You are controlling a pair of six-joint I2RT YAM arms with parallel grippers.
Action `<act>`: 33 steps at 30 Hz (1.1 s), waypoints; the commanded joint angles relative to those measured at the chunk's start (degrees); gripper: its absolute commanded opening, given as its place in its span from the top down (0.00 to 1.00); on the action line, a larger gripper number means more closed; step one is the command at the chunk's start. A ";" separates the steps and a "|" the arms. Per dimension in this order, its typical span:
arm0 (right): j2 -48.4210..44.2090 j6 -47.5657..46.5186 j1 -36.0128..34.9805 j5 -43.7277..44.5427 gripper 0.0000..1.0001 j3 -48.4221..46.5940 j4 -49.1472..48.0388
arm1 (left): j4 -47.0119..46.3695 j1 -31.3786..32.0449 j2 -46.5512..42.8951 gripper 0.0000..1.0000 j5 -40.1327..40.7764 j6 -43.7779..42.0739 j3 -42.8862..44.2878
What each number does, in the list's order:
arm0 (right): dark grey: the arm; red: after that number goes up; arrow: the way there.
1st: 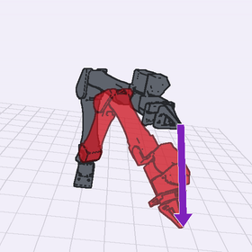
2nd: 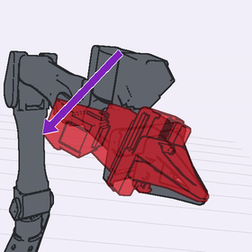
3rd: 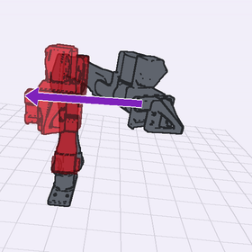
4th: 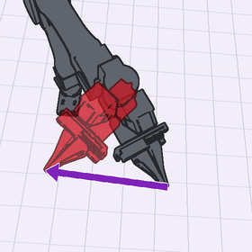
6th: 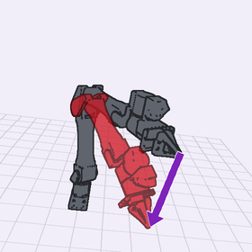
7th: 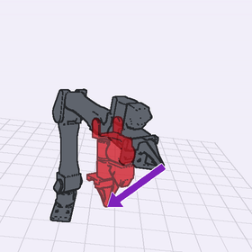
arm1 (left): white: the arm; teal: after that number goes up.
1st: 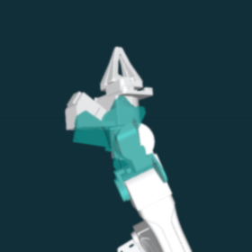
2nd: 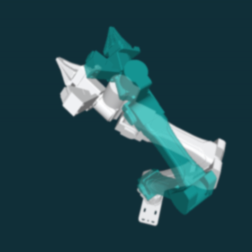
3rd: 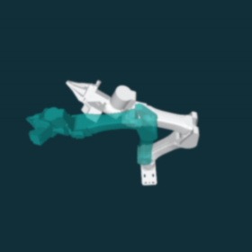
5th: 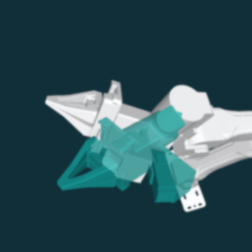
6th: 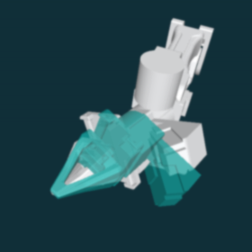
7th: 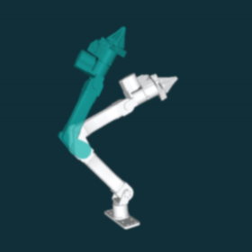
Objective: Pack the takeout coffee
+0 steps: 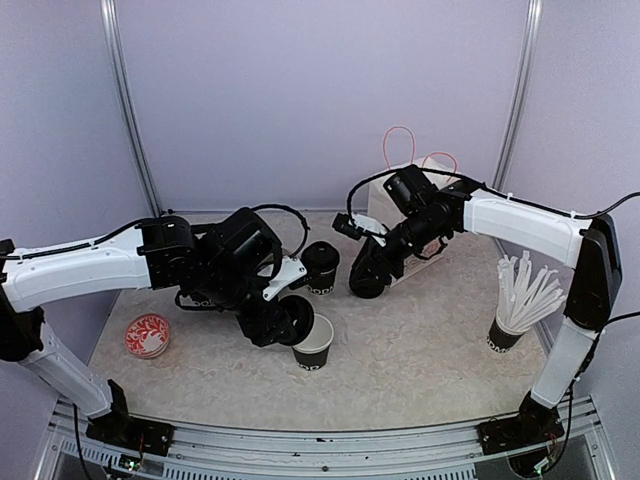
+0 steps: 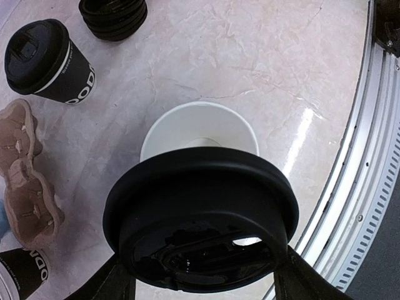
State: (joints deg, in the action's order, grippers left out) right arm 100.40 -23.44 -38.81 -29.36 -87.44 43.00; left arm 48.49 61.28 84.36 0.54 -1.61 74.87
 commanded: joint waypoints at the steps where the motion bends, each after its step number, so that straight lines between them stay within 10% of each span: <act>1: -0.94 0.95 0.36 0.71 0.49 -0.01 -1.12 | 1.94 0.34 3.90 0.32 0.79 -0.81 3.34; 33: 0.04 0.23 0.26 4.06 0.48 2.17 -1.37 | 1.59 -0.43 14.79 0.32 -0.18 -4.06 9.82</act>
State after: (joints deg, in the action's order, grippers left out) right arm 100.40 -23.07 -38.81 -25.80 -86.30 42.06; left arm 50.78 61.12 97.73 1.23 -4.62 82.96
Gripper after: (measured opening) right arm 0.518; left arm 0.693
